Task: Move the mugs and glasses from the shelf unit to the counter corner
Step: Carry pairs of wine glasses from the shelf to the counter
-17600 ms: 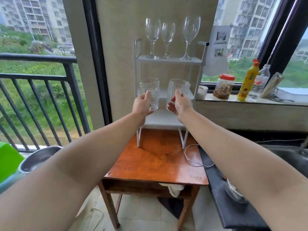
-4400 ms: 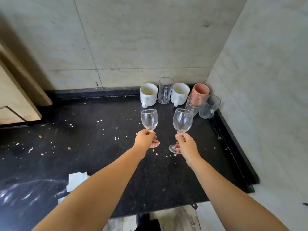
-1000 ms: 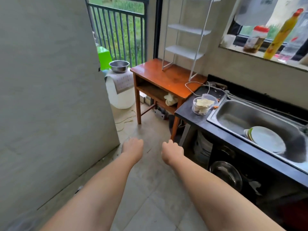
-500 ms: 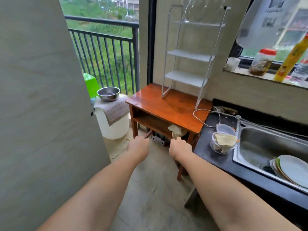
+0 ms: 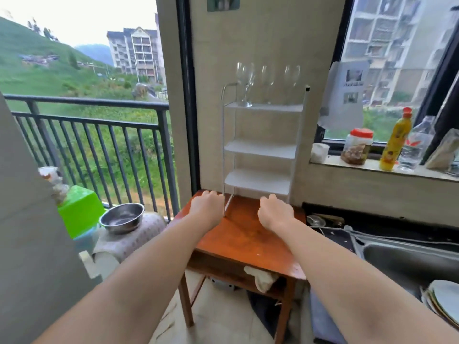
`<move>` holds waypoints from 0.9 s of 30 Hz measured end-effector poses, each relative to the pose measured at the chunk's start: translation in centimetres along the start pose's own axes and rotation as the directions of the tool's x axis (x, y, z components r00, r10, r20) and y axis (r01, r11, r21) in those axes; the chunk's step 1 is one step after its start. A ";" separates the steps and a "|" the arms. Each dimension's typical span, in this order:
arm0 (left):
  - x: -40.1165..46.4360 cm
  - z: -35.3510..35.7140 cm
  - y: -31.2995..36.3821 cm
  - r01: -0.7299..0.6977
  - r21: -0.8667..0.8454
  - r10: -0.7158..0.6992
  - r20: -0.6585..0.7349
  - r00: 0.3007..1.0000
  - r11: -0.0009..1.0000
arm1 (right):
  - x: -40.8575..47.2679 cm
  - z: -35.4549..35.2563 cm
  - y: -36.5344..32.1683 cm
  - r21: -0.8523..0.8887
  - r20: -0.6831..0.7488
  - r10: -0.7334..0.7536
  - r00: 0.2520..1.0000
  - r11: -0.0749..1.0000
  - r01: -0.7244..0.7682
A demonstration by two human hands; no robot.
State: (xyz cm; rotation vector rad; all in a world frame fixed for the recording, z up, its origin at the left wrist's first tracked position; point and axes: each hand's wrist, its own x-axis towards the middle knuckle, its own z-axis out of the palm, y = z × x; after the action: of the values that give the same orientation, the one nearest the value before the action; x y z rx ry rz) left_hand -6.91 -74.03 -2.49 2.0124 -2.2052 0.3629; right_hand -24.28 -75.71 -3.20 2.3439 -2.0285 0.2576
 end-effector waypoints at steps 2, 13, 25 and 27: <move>4.5 -0.9 -0.5 0.000 0.015 0.001 -0.030 1.000 1.000 | 4.1 -1.2 0.5 0.004 -0.041 0.002 0.999 1.000 -0.002; 25.2 -6.7 -1.3 0.033 -0.225 -0.086 -0.227 0.970 0.974 | 23.1 -10.9 2.1 0.066 -0.373 -0.023 0.928 0.996 0.052; 39.3 -9.8 -0.8 0.082 -0.821 -0.273 -0.092 0.958 0.565 | 35.5 -17.6 4.8 0.779 -0.216 0.499 0.839 0.606 -0.159; 40.3 -9.5 -1.1 0.079 -0.847 -0.271 -0.078 0.959 0.525 | 37.1 -17.4 5.5 0.891 -0.087 0.519 0.851 0.422 -0.166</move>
State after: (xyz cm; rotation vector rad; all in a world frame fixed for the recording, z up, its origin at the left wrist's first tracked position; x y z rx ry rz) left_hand -10.45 -110.29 17.15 1.4975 -1.5195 -0.4531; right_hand -26.47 -110.62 18.90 1.8210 -2.4738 2.0121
